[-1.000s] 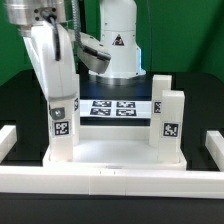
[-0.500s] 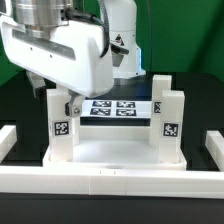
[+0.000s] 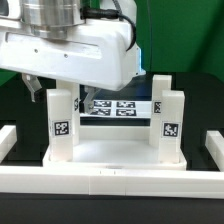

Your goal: Assemble desk

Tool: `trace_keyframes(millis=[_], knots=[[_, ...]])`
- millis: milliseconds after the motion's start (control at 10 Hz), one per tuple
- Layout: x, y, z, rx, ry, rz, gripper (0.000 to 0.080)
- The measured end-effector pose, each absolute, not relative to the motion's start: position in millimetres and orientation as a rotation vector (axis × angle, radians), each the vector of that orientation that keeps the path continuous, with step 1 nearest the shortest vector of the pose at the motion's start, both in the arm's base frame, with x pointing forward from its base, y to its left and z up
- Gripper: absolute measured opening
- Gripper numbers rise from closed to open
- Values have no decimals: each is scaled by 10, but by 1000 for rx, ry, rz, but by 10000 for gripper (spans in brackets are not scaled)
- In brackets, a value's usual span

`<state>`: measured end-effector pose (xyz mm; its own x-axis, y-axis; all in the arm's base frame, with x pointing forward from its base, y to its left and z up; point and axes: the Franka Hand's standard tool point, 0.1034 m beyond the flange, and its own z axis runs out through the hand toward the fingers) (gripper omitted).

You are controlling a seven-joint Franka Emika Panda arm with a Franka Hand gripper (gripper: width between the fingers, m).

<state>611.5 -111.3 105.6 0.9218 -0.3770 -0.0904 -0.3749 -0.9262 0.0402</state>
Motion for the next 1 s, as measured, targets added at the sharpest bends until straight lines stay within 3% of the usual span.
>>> trace_keyframes(millis=[600, 700, 800, 900, 1000], knots=[[6157, -1084, 1130, 3120, 44, -130, 629], [6152, -1097, 1124, 3120, 80, -132, 488], [6151, -1102, 1123, 3120, 67, -132, 488], [6149, -1108, 1123, 3120, 66, -133, 285], [6149, -1109, 1124, 3120, 65, -132, 285]])
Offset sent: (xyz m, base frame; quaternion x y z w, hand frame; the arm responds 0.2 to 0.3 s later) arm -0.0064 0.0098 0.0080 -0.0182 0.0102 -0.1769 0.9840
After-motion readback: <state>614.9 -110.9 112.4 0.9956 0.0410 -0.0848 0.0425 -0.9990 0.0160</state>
